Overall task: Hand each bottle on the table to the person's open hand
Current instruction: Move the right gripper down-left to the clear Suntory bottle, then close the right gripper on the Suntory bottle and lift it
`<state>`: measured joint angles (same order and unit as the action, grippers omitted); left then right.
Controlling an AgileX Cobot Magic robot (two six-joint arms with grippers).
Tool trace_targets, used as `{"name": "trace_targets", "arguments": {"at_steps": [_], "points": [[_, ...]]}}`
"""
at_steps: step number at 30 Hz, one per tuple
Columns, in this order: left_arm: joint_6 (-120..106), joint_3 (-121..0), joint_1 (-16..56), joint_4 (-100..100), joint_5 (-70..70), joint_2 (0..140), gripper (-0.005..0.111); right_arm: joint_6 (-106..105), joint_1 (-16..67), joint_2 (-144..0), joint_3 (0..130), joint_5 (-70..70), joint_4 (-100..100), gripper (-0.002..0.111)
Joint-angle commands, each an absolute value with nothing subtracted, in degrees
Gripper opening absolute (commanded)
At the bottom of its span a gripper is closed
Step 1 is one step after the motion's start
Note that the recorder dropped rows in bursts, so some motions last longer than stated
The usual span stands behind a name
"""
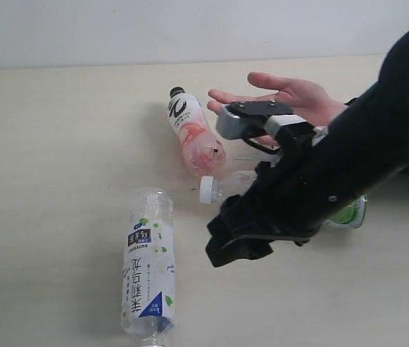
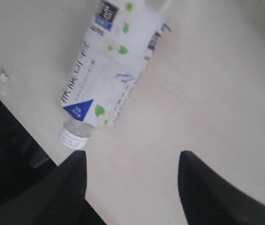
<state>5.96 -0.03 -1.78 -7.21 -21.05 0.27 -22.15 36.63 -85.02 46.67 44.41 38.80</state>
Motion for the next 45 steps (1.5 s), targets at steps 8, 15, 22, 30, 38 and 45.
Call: {"name": "trace_targets", "arguments": {"at_steps": [8,15,22,30,38,45], "points": [[6.2,0.0,-1.5,-7.2,-20.7,0.0,0.003,-4.5,46.7,-91.1,54.8,36.1,23.1,0.065],[6.2,0.0,-1.5,-7.2,-20.7,0.0,0.003,-4.5,51.3,-93.3,54.9,34.6,22.7,0.073],[6.3,0.0,-1.5,-7.2,-20.7,0.0,0.003,0.5,54.0,-95.0,54.9,28.7,21.8,0.077],[6.2,0.0,-1.5,-7.2,-20.7,0.0,0.003,1.7,54.0,-99.0,55.4,25.2,22.5,0.077],[6.4,0.0,-1.5,-7.2,-20.7,0.0,0.003,1.7,54.0,-104.8,59.3,27.7,22.3,0.077],[6.2,0.0,-1.5,-7.2,-20.7,0.0,0.003,3.4,54.0,-106.7,62.0,27.6,21.9,0.077]]}}
